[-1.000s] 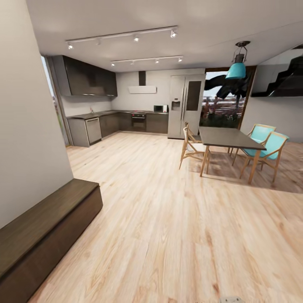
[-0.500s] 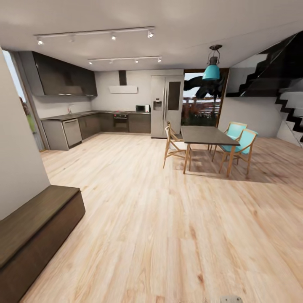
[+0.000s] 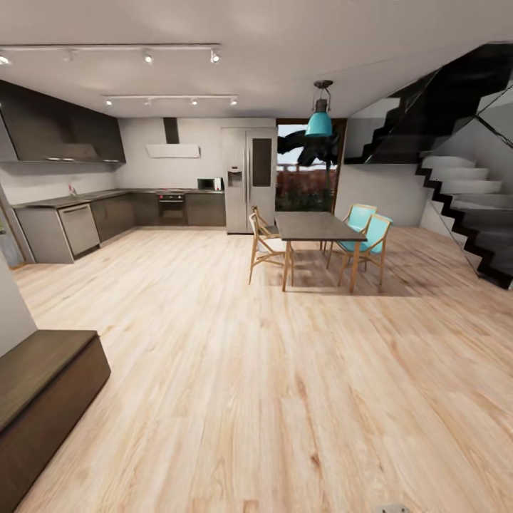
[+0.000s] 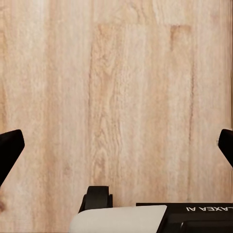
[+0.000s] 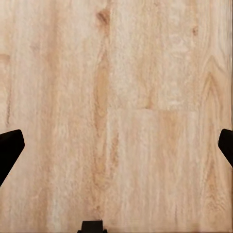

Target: Turn on the radio receiver that's on the table in the living room.

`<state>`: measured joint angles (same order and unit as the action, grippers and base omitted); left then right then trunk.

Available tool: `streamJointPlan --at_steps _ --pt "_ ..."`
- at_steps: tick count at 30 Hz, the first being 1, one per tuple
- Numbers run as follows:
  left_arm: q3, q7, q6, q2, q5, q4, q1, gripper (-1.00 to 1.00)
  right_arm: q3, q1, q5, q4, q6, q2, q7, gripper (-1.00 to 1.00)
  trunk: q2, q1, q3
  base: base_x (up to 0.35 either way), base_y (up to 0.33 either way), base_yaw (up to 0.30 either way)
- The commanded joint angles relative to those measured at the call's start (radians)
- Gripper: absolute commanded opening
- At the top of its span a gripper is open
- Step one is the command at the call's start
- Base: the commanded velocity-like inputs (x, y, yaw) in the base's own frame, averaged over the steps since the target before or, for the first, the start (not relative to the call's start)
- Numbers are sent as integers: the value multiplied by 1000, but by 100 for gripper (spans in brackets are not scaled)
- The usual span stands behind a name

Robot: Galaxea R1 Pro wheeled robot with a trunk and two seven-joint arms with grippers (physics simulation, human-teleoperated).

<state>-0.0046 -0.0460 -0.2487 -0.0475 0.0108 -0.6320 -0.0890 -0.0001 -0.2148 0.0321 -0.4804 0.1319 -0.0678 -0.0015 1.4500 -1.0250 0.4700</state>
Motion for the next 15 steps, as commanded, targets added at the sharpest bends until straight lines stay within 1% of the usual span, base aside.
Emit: streamJointPlan --at_steps 1,7,11,15 --pt "0 0 0 0 0 0 0 100 0 0 0 0 0 0 0 100 0 0 0 0 0 -288" --pt "0 0 0 0 0 1 0 100 2 0 0 0 0 0 0 100 0 0 0 0 0 -288" --pt "-1 0 2 -1 0 17 0 100 2 0 -1 0 0 0 0 100 0 0 0 0 0 -288" --pt "-1 0 17 -1 0 22 0 100 2 0 -1 0 0 0 0 100 0 0 0 0 0 -288"
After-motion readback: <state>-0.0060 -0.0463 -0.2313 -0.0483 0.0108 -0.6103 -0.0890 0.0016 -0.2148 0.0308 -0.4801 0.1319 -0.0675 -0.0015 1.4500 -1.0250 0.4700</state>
